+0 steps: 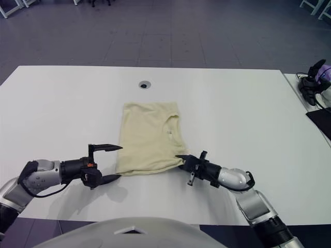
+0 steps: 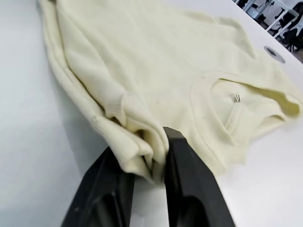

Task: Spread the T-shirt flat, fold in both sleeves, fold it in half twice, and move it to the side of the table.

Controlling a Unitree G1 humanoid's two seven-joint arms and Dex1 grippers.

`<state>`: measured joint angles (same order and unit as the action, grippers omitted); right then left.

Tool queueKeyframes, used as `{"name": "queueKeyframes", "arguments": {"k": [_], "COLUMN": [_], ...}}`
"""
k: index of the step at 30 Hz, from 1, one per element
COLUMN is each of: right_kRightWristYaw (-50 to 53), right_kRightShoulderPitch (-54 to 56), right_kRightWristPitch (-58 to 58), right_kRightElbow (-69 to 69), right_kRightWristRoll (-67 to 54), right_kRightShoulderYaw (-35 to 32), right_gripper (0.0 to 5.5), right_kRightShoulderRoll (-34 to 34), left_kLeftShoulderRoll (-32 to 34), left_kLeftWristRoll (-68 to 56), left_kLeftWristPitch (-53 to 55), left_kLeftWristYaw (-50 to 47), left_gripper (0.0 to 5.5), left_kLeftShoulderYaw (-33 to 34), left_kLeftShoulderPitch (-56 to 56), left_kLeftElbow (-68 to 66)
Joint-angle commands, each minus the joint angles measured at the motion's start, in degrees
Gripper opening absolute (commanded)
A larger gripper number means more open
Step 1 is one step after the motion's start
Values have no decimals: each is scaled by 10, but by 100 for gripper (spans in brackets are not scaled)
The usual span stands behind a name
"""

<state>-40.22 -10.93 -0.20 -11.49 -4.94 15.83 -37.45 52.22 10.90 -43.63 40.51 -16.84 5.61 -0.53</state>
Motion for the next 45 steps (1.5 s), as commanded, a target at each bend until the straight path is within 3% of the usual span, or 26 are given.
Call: {"name": "queueKeyframes", "arguments": {"k": [1, 5, 22, 32, 40, 45], "right_kRightWristYaw": [-4, -7, -24, -63, -177, -265], "right_kRightShoulderPitch": [36, 43, 22, -9, -71, -117], "right_kRightWristPitch": [82, 113, 131, 108, 122, 196], "right_kRightElbow": [-22, -32, -60, -86, -172, -238], "right_kRightWristRoll": [-44, -57, -52, -29, -73, -179], "right_kRightShoulderYaw": [-23, -32, -44, -44, -82, -141], "right_gripper": [29, 0, 0, 0, 0, 0], "right_kRightShoulderRoll": [23, 30, 20, -24, -140, -218], "left_kLeftShoulderRoll": [-3, -3, -7, 11, 106, 172], "left_kLeftWristRoll": [3, 12, 48, -8, -281, -390], "left_kLeftWristPitch": [1, -12, 3, 99, 332, 446], "left_kLeftWristYaw": [39, 61, 80, 123, 272, 313], "left_gripper": [540, 513, 192, 14, 12, 12], "left_kLeftShoulderYaw": [-29, -50, -88, -80, -24, 27], "left_kLeftShoulderPitch": [-17, -46, -64, -52, 9, 60], "left_kLeftElbow": [-19, -50, -64, -28, 179, 303]}}
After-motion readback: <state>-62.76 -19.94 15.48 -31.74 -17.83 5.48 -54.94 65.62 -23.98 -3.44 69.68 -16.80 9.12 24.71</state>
